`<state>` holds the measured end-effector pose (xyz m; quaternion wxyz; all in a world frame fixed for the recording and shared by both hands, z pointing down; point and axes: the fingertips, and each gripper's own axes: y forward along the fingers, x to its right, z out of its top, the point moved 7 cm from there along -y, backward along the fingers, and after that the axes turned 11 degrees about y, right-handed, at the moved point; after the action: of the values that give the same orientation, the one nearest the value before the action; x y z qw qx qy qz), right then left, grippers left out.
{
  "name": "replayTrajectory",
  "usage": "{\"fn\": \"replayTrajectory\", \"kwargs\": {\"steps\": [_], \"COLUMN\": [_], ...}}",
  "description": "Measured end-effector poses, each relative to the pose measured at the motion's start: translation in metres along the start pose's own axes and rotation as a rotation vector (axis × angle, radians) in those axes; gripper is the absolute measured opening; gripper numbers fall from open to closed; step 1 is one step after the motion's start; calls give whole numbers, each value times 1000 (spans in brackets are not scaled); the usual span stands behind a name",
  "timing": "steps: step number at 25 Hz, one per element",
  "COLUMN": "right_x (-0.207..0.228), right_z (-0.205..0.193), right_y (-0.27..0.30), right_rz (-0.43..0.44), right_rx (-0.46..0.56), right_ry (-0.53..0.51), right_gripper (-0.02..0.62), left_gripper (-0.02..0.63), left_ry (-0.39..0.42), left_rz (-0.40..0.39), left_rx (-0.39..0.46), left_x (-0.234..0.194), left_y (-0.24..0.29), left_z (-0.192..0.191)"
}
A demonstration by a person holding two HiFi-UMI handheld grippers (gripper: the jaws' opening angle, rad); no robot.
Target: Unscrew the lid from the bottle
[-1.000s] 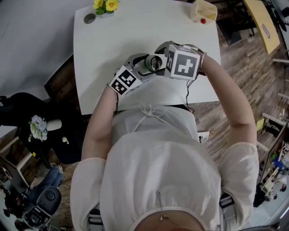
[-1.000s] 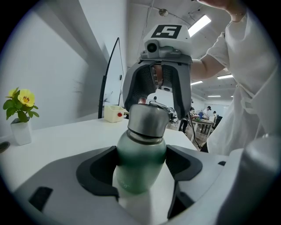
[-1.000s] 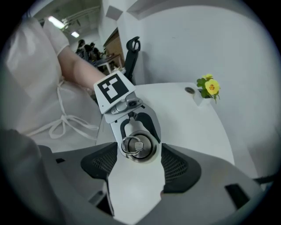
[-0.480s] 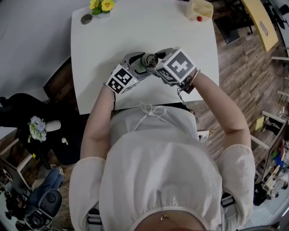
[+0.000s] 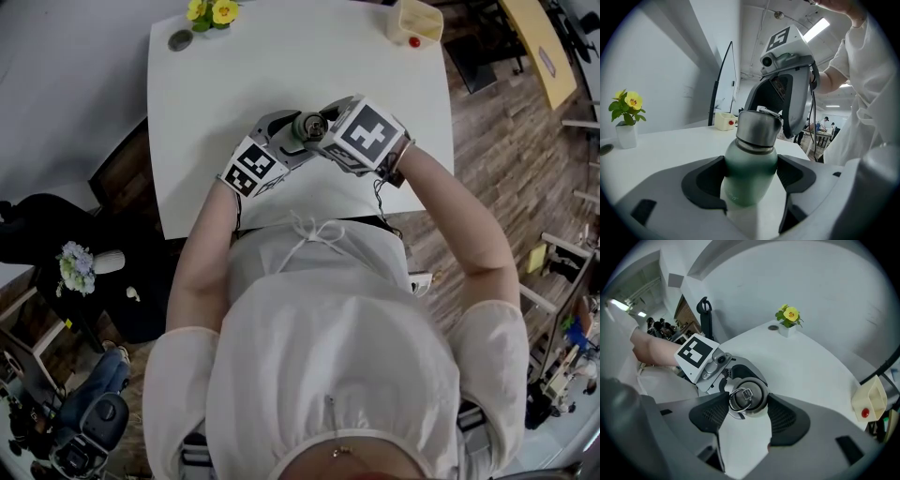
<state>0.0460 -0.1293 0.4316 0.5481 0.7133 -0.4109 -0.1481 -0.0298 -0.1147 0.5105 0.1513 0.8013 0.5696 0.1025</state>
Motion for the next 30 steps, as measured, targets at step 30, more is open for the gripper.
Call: {"fn": "replayTrajectory", "kwargs": {"steps": [30], "right_x": [0], "right_z": [-5], "right_y": [-14], "right_rz": [177], "right_rx": [-3], "right_ry": [-328], "right_gripper": [328], "left_gripper": [365], "left_ry": [34], "left_rz": [-12], "left_rx": [-23], "left_x": [1], "left_y": [1], "left_z": [-4]}}
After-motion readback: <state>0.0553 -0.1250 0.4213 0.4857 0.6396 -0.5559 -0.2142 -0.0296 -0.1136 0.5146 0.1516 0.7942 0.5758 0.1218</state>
